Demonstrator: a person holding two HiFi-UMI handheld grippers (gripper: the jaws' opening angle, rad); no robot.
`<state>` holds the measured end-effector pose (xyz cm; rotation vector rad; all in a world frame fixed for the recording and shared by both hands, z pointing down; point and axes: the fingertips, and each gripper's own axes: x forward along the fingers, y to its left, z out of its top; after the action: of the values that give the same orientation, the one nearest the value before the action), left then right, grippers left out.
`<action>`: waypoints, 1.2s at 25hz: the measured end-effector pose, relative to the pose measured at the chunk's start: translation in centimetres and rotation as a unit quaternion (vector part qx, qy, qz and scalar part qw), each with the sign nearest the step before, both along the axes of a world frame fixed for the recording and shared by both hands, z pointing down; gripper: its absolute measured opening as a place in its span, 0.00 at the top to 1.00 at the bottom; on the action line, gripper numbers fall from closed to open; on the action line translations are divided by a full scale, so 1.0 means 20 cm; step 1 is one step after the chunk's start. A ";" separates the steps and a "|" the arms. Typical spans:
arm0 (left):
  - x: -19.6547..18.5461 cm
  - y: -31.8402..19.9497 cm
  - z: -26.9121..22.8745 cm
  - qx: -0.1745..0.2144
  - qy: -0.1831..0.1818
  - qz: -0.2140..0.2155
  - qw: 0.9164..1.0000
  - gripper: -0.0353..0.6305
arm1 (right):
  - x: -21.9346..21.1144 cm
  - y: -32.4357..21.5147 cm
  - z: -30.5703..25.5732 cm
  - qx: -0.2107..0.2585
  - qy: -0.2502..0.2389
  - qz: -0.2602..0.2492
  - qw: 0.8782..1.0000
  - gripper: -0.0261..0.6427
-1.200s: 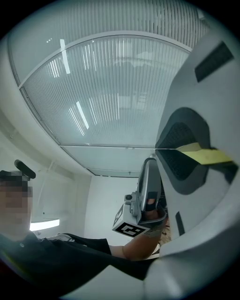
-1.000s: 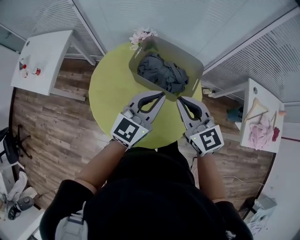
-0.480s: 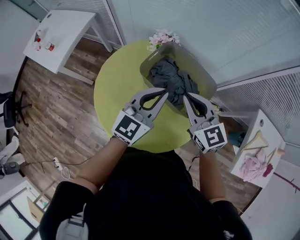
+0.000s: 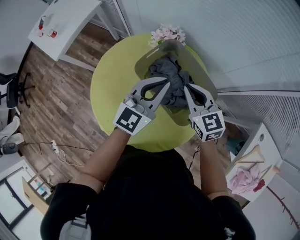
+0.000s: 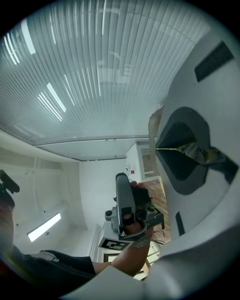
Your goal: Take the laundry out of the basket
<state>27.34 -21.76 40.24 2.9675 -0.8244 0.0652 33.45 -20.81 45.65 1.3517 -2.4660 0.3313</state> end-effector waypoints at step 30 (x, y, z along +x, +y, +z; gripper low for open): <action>0.25 -0.50 0.35 0.044 -0.054 -0.001 0.998 0.93 | -0.07 -0.28 1.30 -0.339 0.143 -0.076 0.927 0.38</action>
<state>32.35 -31.84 47.19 3.0682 -0.8633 0.1956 31.99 -26.46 71.66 0.8366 -1.9232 0.7955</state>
